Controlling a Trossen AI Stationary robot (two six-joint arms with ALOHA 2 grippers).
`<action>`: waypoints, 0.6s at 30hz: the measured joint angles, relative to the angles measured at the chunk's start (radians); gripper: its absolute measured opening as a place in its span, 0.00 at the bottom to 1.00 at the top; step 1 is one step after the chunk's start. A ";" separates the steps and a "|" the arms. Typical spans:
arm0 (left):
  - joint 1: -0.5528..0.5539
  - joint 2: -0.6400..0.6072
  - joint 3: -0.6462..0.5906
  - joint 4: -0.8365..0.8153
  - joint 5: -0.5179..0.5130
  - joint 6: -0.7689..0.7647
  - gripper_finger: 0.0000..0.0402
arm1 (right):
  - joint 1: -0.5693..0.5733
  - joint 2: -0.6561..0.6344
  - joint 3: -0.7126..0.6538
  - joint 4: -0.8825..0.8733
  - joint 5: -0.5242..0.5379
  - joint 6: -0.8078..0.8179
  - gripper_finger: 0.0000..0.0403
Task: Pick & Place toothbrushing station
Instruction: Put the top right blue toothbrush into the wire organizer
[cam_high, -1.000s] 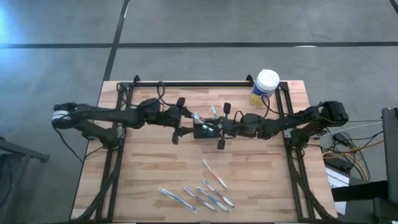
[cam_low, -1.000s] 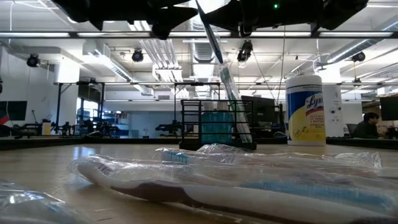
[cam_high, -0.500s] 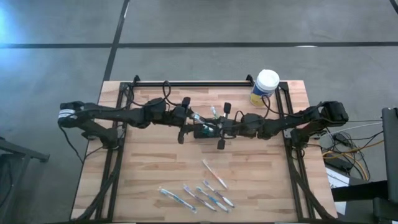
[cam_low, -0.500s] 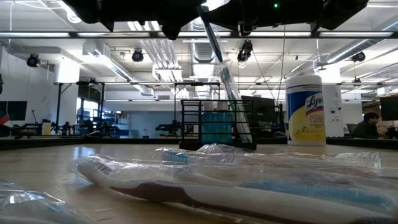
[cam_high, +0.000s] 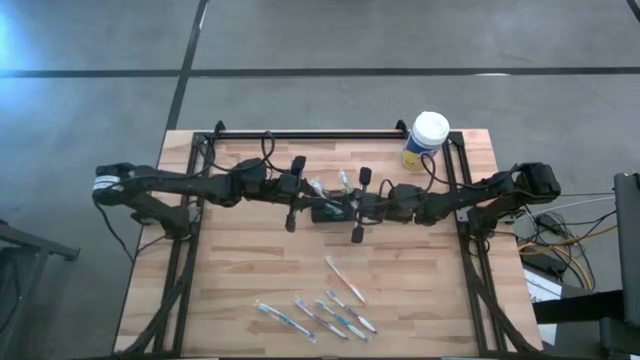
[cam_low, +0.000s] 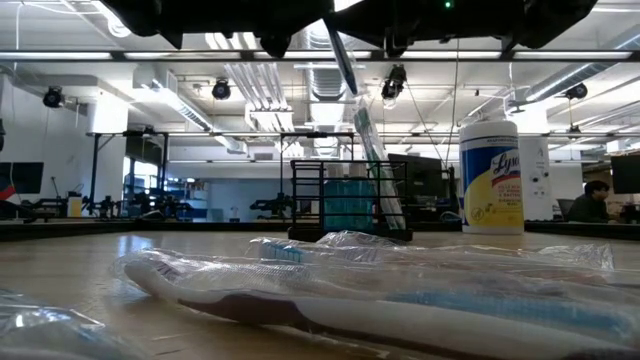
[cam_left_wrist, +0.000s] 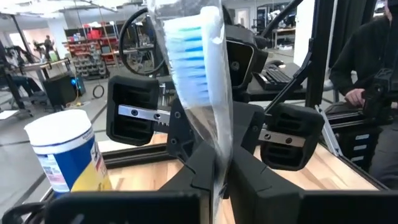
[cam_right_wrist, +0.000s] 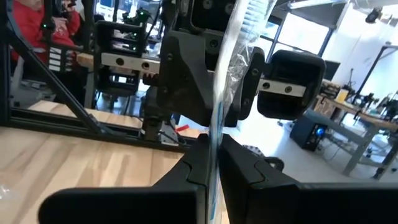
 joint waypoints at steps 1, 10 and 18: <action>0.000 -0.006 0.000 -0.012 -0.005 0.000 0.06 | 0.000 -0.001 0.000 -0.009 0.000 0.006 0.06; -0.003 -0.105 -0.001 -0.140 -0.009 0.023 0.06 | -0.002 -0.028 -0.006 -0.058 0.024 0.057 0.34; 0.018 -0.231 -0.117 -0.175 -0.121 0.044 0.06 | -0.002 -0.082 -0.056 -0.110 0.046 0.069 0.44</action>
